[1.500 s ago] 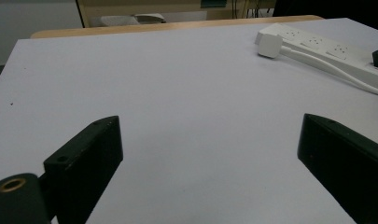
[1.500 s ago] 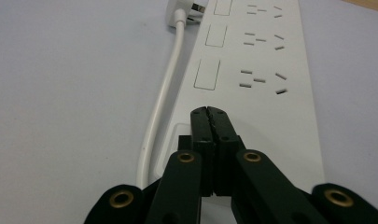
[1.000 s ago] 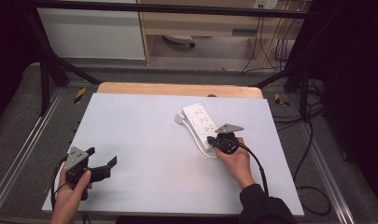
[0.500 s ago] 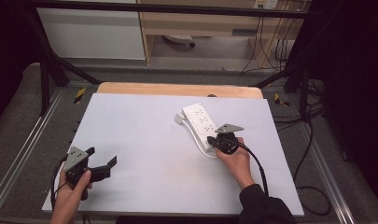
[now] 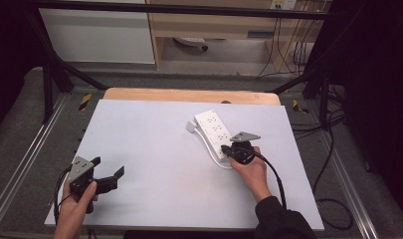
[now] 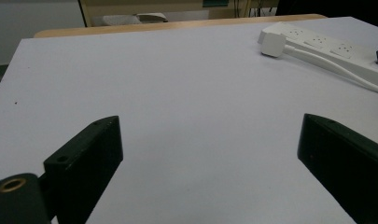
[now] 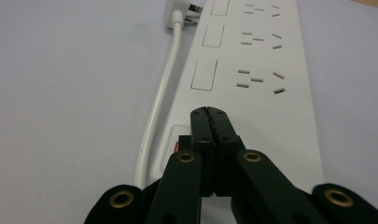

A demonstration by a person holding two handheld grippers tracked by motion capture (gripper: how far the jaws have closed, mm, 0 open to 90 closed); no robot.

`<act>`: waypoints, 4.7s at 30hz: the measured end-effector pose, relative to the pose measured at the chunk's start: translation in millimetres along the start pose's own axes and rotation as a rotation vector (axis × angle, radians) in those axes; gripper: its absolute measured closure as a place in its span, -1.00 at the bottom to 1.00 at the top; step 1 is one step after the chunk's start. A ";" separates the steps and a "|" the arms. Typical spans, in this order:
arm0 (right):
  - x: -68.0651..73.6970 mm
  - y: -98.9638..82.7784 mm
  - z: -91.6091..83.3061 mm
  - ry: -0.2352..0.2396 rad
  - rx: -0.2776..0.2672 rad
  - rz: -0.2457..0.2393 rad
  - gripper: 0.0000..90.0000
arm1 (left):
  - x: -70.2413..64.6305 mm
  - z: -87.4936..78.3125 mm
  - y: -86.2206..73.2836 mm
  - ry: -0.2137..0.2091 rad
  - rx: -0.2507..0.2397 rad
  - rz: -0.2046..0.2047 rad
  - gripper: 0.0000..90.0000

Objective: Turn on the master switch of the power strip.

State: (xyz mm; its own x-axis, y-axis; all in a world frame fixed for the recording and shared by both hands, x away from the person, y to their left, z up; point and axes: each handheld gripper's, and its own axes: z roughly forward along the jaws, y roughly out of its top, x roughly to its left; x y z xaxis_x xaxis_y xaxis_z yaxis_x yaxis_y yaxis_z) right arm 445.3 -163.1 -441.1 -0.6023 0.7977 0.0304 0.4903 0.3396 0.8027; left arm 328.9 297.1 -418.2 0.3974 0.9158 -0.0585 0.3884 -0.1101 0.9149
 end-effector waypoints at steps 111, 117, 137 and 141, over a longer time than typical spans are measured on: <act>-9.2 19.2 -65.2 -0.021 -0.278 0.070 0.26 | -1.3 -0.5 0.3 -0.012 0.006 0.026 -0.86; -7.6 21.3 -68.5 -0.033 -0.286 0.086 -0.07 | -1.2 -0.4 0.2 -0.013 0.006 0.024 -0.86; -4.2 22.2 -84.5 -0.085 -0.309 0.083 -0.95 | -0.8 -1.2 0.2 -0.014 0.003 0.022 -0.86; -5.2 19.9 -88.8 -0.072 -0.314 0.081 -0.91 | -0.9 -1.2 0.1 -0.015 0.003 0.022 -0.86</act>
State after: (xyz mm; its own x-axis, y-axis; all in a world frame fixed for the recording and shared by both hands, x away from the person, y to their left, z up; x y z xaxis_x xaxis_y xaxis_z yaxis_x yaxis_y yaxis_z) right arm 402.2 -204.8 -372.3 -0.5178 0.8527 0.0687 0.3103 0.1123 0.9440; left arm 327.6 296.7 -417.5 0.4182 0.9073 -0.0447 0.3821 -0.1310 0.9148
